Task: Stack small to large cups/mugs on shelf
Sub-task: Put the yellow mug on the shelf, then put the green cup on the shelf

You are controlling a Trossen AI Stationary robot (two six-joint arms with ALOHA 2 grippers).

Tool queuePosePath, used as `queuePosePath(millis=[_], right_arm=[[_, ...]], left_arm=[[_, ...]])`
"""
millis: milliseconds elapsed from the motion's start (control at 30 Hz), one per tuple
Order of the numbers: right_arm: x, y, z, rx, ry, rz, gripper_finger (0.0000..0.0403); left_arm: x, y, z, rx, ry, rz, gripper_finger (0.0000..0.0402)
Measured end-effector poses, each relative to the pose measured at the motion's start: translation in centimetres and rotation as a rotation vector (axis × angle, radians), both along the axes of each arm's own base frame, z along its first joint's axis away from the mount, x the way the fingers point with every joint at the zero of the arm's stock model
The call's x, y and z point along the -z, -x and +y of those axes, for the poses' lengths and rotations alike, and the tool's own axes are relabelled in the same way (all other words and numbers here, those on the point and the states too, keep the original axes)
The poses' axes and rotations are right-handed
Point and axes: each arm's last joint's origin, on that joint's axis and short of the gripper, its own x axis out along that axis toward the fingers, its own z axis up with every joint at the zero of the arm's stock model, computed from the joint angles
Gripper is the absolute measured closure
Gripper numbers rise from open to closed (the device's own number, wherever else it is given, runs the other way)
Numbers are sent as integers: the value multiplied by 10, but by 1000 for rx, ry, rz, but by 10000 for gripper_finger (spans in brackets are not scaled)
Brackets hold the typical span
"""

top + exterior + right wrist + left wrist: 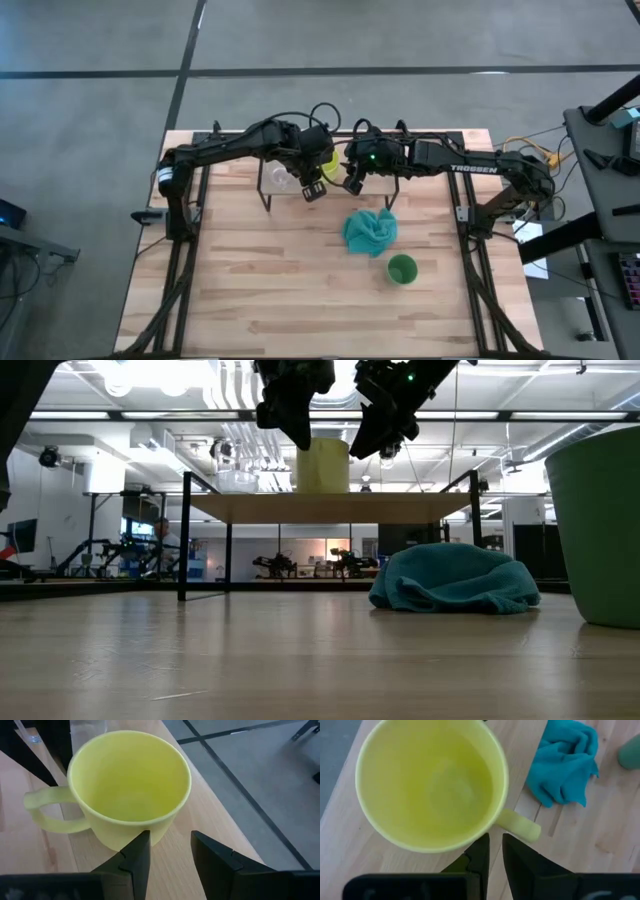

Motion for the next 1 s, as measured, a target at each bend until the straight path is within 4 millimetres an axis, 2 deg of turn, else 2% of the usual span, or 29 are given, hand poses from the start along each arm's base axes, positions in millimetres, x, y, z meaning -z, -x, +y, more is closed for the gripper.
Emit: queuePosePath(millis=[400,633,900,1000], right_arm=[[0,0,0,6,-7,-3,266],[6,7,3,7,-32,88,266],[9,10,13,9,-69,133,266],[9,9,17,-3,-68,133,266]], left_arm=[[-1,-2,0,7,11,-28,362],[-3,9,-4,-9,39,50,362],[-18,23,-15,-11,49,21,362],[-18,25,-20,-21,61,38,362]])
